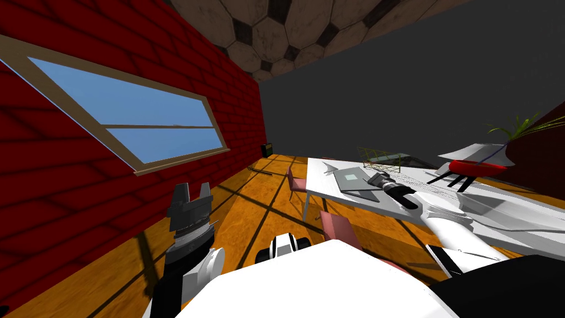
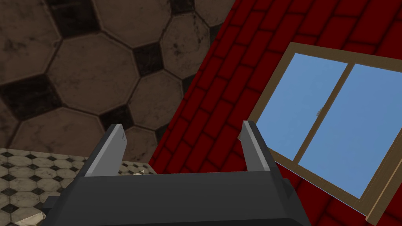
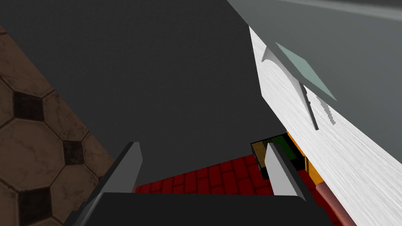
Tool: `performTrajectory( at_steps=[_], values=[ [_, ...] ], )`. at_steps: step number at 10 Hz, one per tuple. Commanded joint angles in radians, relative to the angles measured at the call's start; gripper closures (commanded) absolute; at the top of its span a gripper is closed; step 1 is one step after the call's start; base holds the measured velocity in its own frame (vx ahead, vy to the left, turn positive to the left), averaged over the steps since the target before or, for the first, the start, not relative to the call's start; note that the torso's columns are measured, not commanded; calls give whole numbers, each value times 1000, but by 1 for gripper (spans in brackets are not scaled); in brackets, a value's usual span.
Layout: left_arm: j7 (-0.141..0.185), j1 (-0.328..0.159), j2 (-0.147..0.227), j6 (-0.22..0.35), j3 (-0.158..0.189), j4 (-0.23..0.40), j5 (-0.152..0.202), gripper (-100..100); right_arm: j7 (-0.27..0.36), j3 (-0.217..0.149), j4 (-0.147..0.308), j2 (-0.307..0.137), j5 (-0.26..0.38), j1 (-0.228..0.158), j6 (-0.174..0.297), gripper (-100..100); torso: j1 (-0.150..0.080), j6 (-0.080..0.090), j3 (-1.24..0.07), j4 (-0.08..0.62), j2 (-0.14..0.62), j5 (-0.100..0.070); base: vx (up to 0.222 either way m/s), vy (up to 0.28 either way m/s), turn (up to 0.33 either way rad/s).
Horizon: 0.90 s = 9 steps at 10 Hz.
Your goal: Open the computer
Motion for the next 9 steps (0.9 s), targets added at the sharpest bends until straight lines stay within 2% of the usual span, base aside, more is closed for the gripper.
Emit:
performTrajectory(
  at_steps=[1,4,6,7,9],
  values=[
    [0,0,0,0,0,0,0,0,63,-10,-7,13,26,-23,24,-100,0,0,0,0,0,0,-58,-37,50],
    [0,0,0,0,0,0,0,0,118,-18,-9,25,49,-47,43,-100,1,0,-1,0,-2,0,-37,-33,52],
    [0,0,0,0,0,0,0,0,106,-16,-12,24,45,-40,42,-100,1,0,-1,0,-1,0,-8,-8,6],
    [0,0,0,0,0,0,0,0,77,-7,-2,-9,41,-36,41,-100,2,0,-1,0,-1,0,-2,16,26],
    [0,0,0,0,0,0,0,0,48,3,9,-42,38,-32,40,-100,2,0,0,0,0,1,-3,33,19]
  ],
)
